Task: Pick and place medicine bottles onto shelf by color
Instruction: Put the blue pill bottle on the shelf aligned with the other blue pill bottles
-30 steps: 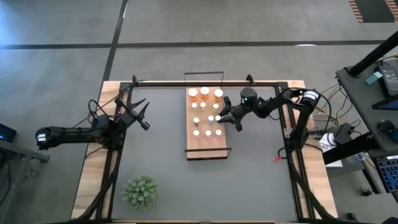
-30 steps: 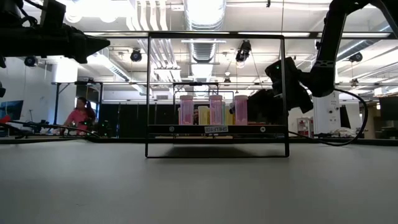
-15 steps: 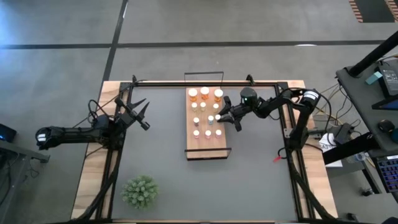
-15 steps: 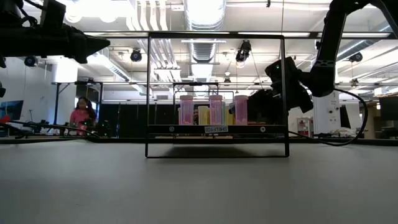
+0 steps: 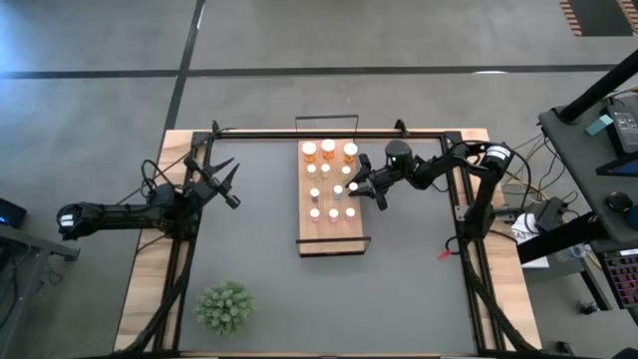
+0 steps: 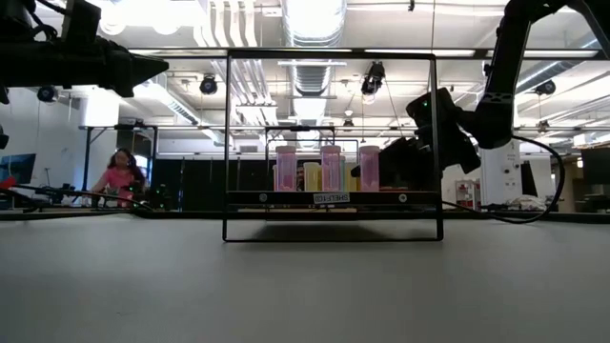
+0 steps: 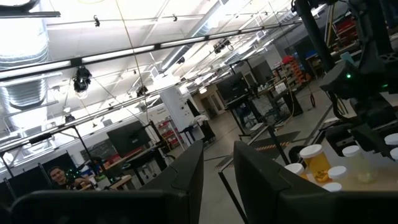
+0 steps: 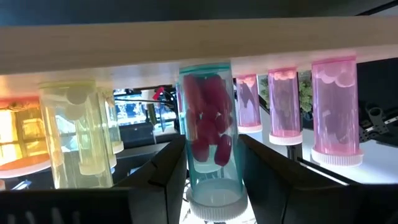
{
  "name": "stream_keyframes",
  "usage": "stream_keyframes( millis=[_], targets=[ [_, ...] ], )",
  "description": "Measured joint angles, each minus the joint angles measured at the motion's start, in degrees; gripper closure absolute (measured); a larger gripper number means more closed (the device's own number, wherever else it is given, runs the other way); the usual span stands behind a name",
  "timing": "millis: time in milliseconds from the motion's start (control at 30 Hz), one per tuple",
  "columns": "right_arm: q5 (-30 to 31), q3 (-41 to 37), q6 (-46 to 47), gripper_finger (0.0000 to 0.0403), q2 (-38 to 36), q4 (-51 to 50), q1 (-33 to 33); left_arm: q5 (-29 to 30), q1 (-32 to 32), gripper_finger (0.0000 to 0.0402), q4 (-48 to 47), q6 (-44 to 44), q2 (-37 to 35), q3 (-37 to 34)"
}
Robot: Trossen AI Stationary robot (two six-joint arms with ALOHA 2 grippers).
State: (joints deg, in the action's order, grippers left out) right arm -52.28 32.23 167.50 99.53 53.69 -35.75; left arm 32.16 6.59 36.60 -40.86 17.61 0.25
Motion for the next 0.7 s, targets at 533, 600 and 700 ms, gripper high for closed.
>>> stream_keyframes(
  millis=[533,600,700],
  targets=[
    [-0.86,1.01,-0.02,0.0268,0.0,0.15,0.0,0.0,0.01,0.033,0.0,0.0,0.0,0.0],
    [-2.04,1.01,0.02,0.0268,0.0,0.13,-0.02,0.01,0.02,0.033,0.0,0.0,0.0,-0.01],
    [-2.53,1.01,0.1,0.0268,-0.01,0.13,-0.02,0.0,0.0,0.033,0.0,0.0,0.0,-0.01]
  ],
)
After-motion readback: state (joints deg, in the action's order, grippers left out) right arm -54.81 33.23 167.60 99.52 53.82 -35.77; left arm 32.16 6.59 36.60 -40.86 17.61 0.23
